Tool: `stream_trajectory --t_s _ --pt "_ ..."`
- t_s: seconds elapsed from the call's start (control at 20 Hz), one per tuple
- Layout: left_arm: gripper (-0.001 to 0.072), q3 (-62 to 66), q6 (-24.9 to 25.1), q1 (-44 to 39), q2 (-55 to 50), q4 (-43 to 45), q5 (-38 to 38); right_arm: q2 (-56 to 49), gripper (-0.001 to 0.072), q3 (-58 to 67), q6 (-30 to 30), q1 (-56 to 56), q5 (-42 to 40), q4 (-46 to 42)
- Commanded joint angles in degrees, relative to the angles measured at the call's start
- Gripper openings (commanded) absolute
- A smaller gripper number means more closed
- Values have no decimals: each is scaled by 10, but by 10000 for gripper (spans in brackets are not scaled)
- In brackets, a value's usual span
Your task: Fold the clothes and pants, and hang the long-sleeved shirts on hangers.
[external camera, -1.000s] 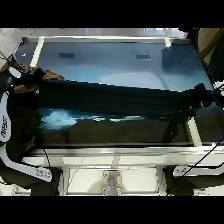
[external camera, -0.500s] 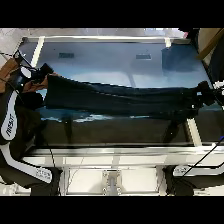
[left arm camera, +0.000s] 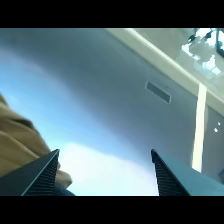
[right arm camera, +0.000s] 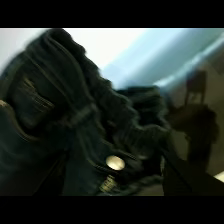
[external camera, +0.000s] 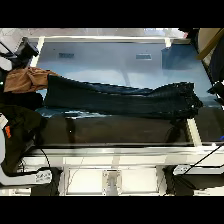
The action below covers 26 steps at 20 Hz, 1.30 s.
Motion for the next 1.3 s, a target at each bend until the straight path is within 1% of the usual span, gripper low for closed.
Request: stream_trajectory --t_s 0.0,0.1,0.2,0.25,0.35,0.4,0.5,0.55,0.6,0.7,1.0,1.05,1.1,1.15,1.2,1.25 --pt "645 0 19 -9 57 0 -14 -40 696 12 -73 -45 43 65" --pt "643 0 18 -11 70 0 -27 -85 696 12 -113 -72 54 134" --pt "642 0 18 -13 74 0 -53 -123 698 12 -168 -84 56 170" --pt "642 0 18 -14 74 0 -74 -138 704 12 -182 -83 47 165" --pt "642 0 18 -16 74 0 -116 -169 705 18 -186 -83 29 170" --pt "642 0 18 -15 74 0 -132 -188 705 26 -187 -83 35 189" --pt "642 0 18 -15 74 0 -143 -226 705 50 -220 -82 77 247" --pt "642 0 18 -15 74 0 -143 -238 705 58 -230 -78 83 268" --pt "642 0 18 -15 74 0 -143 -244 705 62 -231 -69 77 270" --pt "642 0 18 -16 74 0 -143 -251 704 70 -231 -50 66 240" --pt "642 0 18 -16 72 1 -149 -277 684 74 -231 -4 94 225" --pt "642 0 18 -16 71 1 -150 -277 619 74 -231 3 95 222" --pt "642 0 18 -16 71 1 -150 -277 466 76 -231 7 96 224" --pt "642 0 18 -16 70 0 -151 -276 294 80 -231 11 100 224" --pt "642 0 18 -16 70 0 -153 -276 106 88 -231 13 110 226" --pt "628 0 18 -16 70 0 -155 -275 67 100 -231 14 130 226"
